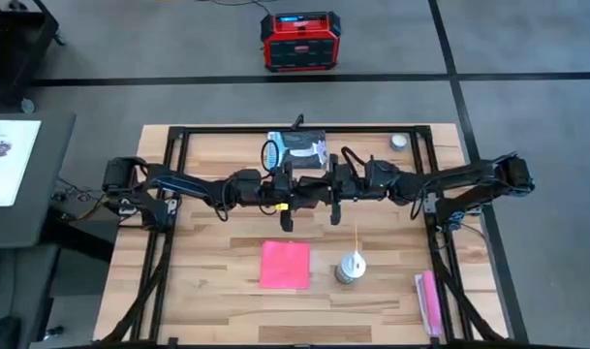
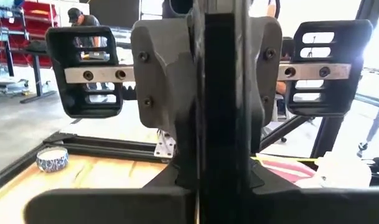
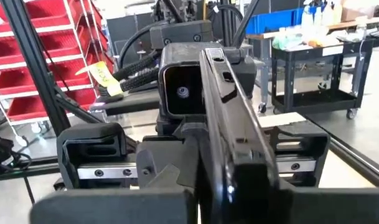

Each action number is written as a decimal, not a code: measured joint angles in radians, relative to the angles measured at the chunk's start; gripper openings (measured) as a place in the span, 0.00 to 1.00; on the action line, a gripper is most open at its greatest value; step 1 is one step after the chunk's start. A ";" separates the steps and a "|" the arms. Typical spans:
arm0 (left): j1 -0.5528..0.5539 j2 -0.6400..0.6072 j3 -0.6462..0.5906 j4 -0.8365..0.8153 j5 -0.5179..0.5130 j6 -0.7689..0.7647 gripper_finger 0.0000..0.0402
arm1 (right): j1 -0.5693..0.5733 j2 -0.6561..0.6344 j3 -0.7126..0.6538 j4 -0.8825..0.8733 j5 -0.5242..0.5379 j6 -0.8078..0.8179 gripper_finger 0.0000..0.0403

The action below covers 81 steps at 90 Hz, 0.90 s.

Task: Apply microfiber cloth
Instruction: Spray the front of the cellphone using the spray bottle

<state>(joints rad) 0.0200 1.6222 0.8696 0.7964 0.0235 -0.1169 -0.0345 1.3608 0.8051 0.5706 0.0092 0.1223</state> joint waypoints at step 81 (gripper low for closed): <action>0.060 -0.069 -0.001 -0.167 0.128 -0.015 0.17 | 0.014 -0.003 0.000 -0.096 -0.012 0.001 0.03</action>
<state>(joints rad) 0.0795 1.5532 0.8690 0.6297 0.1511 -0.1319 -0.0204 1.3582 0.8047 0.4747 -0.0029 0.1231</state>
